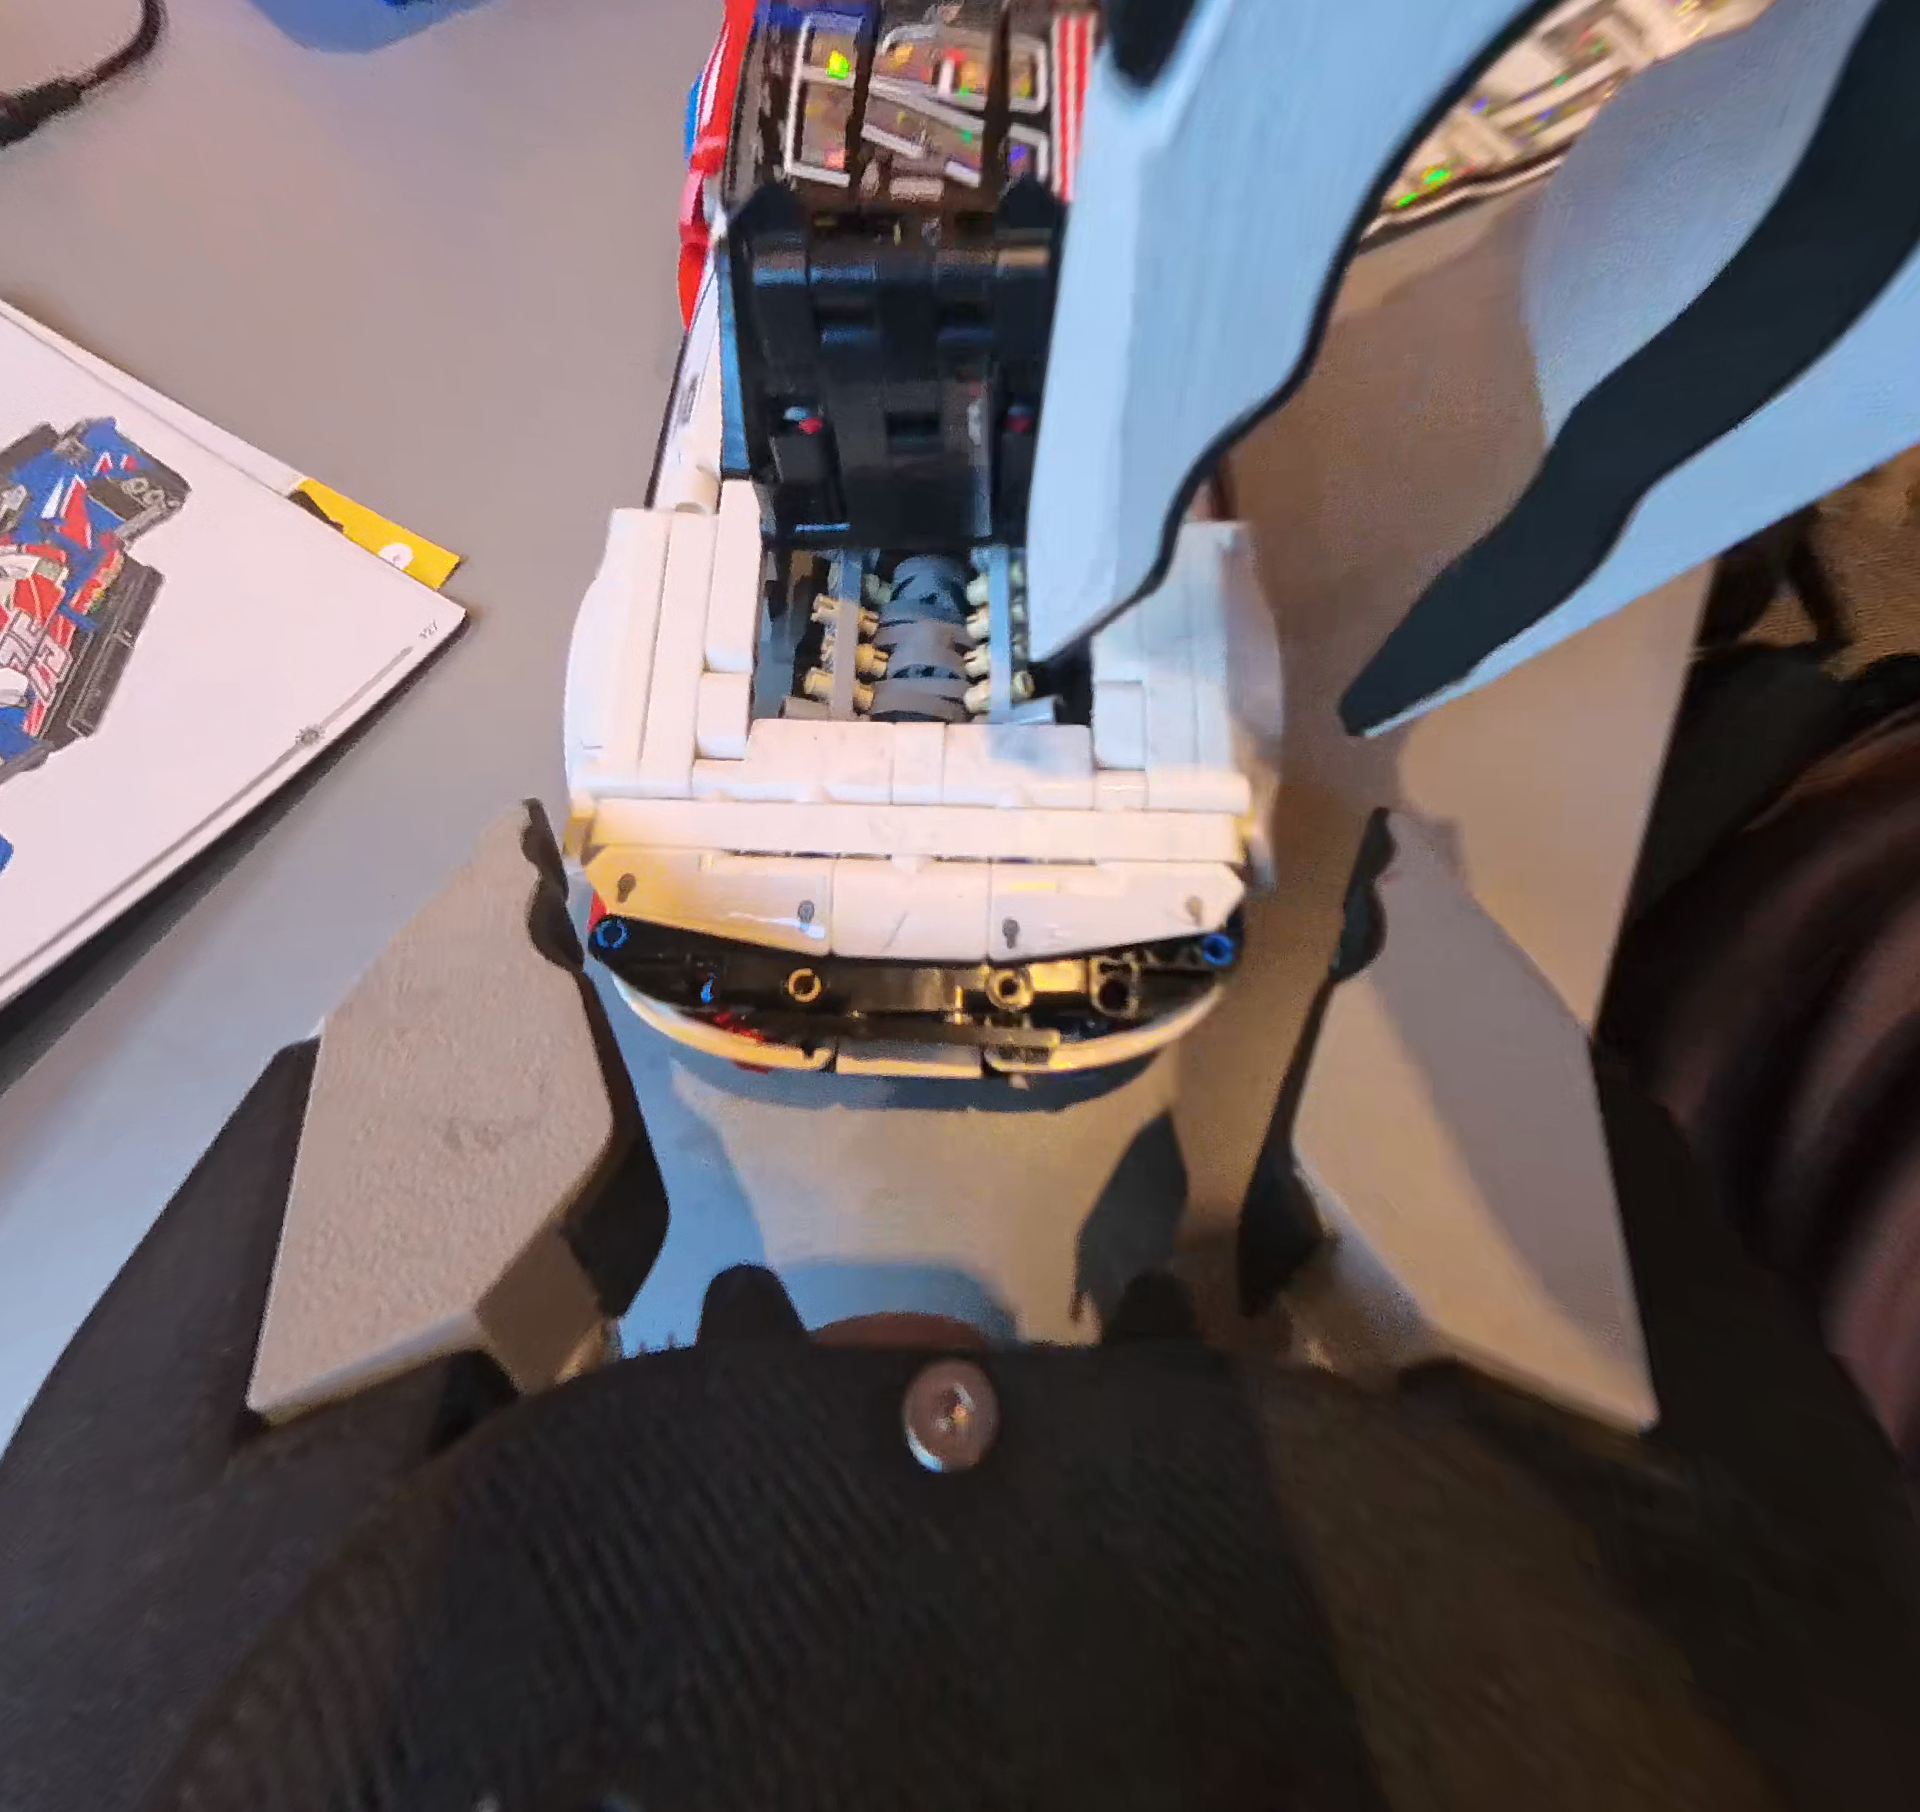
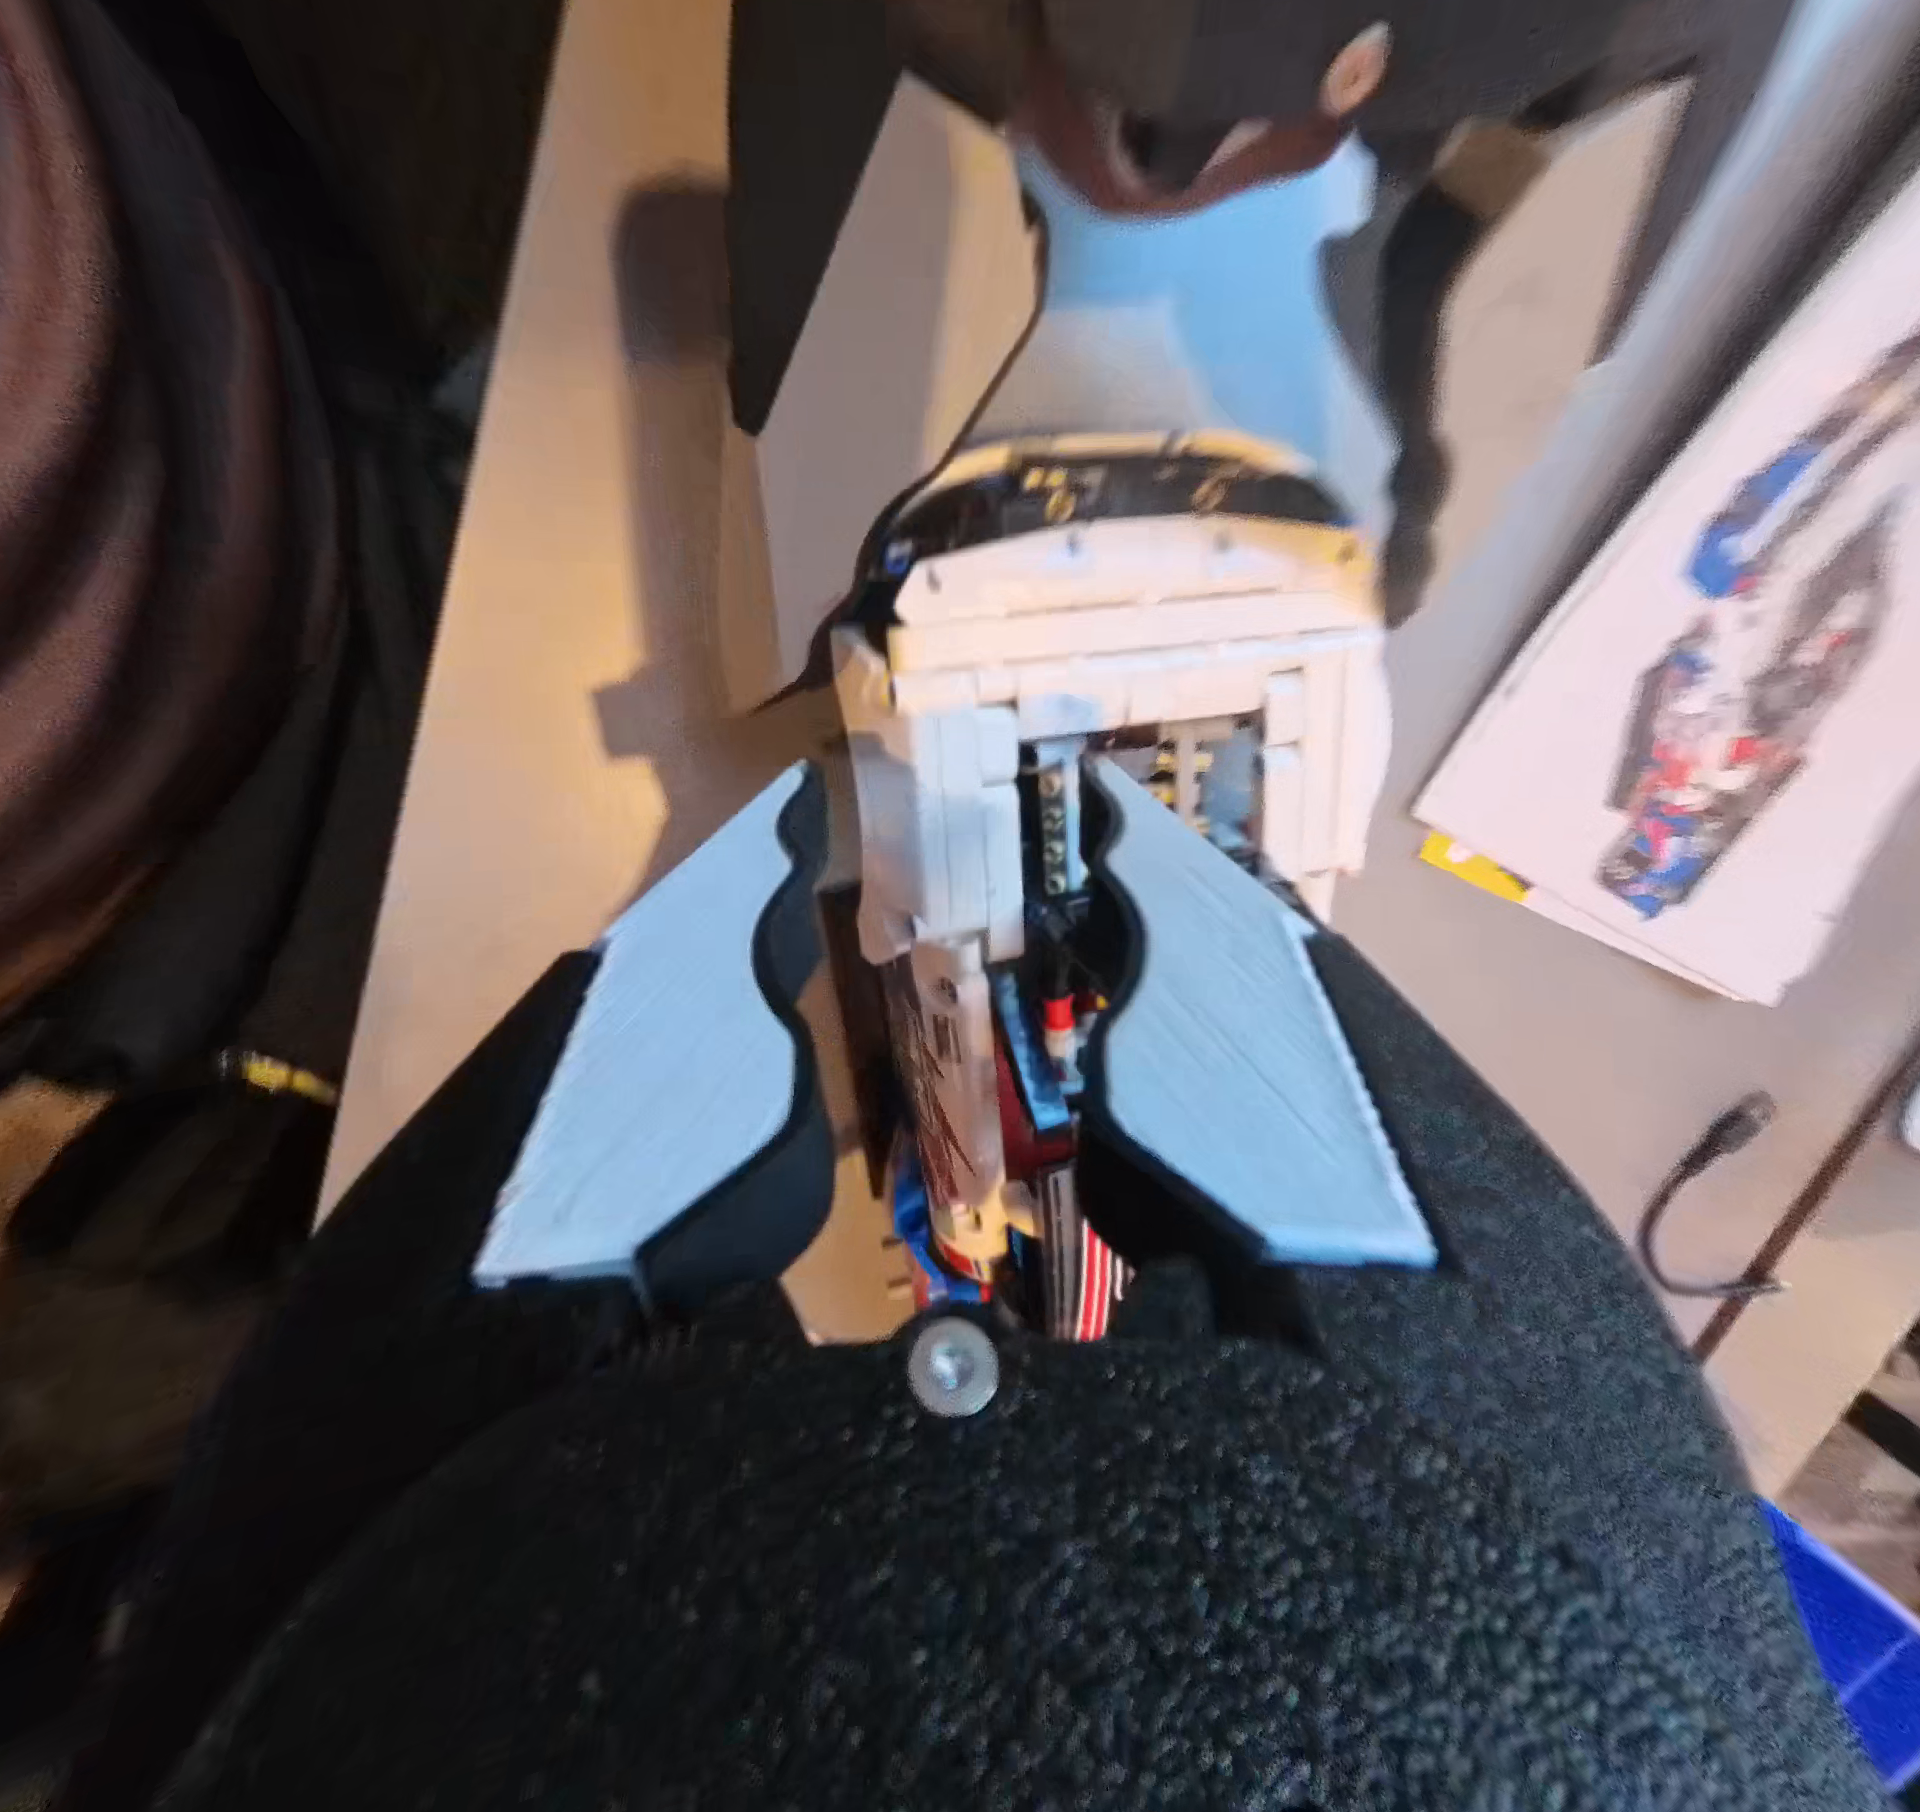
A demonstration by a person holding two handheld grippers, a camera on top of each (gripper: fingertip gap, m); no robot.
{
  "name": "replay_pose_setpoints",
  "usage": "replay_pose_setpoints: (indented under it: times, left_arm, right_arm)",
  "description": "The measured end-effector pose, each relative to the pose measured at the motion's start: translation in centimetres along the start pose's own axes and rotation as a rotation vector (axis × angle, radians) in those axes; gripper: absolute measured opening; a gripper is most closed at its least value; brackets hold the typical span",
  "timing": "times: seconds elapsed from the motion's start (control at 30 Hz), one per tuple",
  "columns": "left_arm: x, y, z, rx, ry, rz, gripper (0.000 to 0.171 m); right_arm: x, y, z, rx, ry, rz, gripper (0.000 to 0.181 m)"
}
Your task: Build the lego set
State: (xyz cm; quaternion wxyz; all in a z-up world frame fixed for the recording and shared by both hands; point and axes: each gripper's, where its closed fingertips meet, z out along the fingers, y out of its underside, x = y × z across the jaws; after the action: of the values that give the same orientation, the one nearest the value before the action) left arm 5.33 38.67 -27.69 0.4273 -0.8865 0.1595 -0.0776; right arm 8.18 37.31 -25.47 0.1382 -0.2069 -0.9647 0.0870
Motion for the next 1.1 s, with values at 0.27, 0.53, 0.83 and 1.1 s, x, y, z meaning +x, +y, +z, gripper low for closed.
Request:
replay_pose_setpoints:
  times: [0.27,0.53,0.83,1.1]
  left_arm:
    - [-1.0,4.1,-5.1,-0.055,0.093,0.201,0.124]
    - [-4.5,6.5,-5.0,-0.090,0.271,0.138,0.112]
    - [-6.1,10.8,-10.0,-0.204,0.238,0.183,0.090]
    - [-6.1,11.6,-11.0,-0.238,0.237,0.199,0.073]
  right_arm:
    - [-0.4,-1.5,-8.5,0.609,0.349,0.380,0.046]
    - [2.6,8.8,-6.1,0.644,0.678,0.901,0.051]
    - [2.1,5.2,-7.9,0.606,0.905,0.839,0.042]
    - [1.4,-2.1,-7.4,0.703,0.892,0.842,0.042]
